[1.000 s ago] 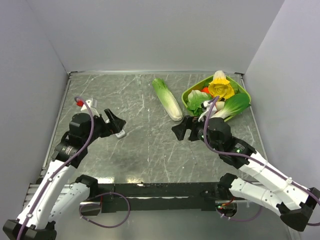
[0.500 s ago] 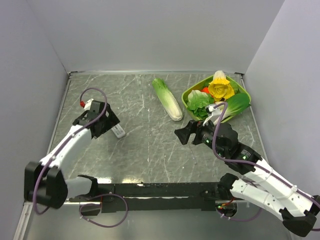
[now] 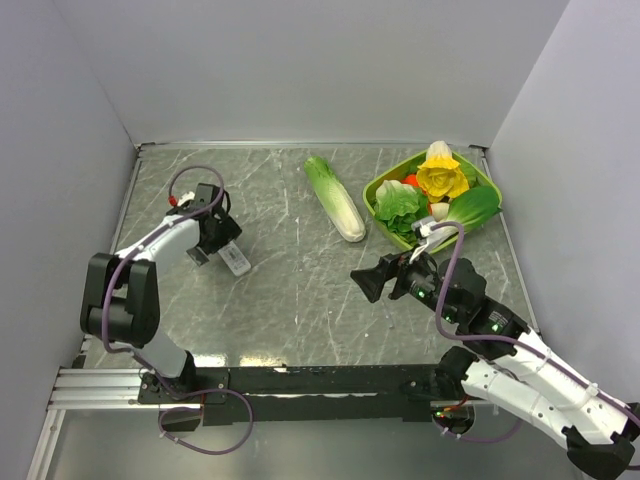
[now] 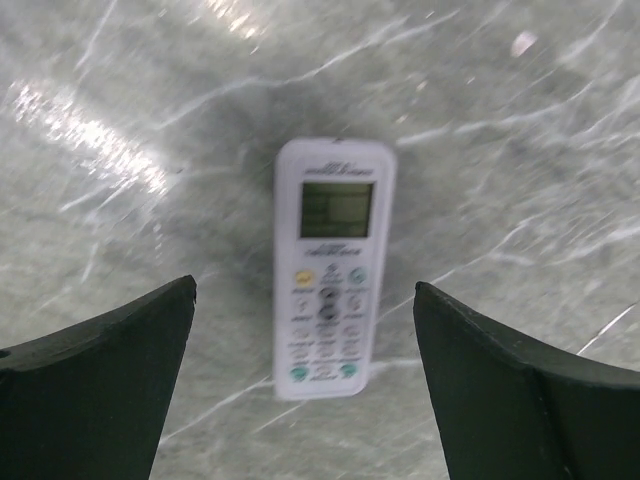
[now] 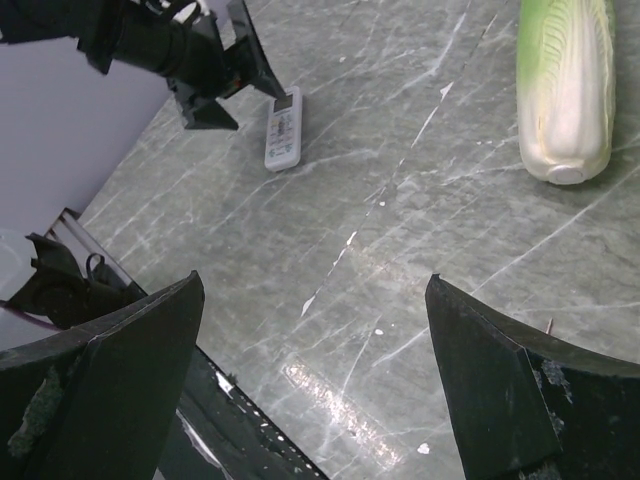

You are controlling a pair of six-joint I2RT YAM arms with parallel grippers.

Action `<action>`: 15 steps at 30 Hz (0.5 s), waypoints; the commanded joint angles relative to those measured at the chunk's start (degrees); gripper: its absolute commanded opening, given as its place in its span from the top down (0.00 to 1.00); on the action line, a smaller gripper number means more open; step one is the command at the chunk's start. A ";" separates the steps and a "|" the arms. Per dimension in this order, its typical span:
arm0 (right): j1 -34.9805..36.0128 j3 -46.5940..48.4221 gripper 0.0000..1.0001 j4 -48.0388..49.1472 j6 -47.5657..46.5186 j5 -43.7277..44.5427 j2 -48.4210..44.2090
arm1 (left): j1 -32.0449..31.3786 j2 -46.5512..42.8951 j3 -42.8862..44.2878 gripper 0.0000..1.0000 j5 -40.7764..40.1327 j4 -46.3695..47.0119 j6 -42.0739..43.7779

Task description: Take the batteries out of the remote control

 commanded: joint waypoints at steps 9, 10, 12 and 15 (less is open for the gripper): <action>-0.19 -1.12 0.01 3.04 -1.05 -0.53 -0.76 | -1.36 7.72 4.21 0.12 -0.55 1.80 -0.64; -0.19 -1.21 0.01 3.22 -0.87 -0.88 -0.85 | -1.37 7.98 4.12 0.12 -0.73 1.71 -0.55; -0.19 -1.56 0.01 3.83 -0.61 -1.32 -1.11 | -1.45 9.03 3.86 0.13 -0.82 2.32 -0.47; -0.19 -2.09 0.01 4.36 -0.17 -1.67 -1.38 | -1.54 10.61 3.68 0.17 0.58 3.38 0.24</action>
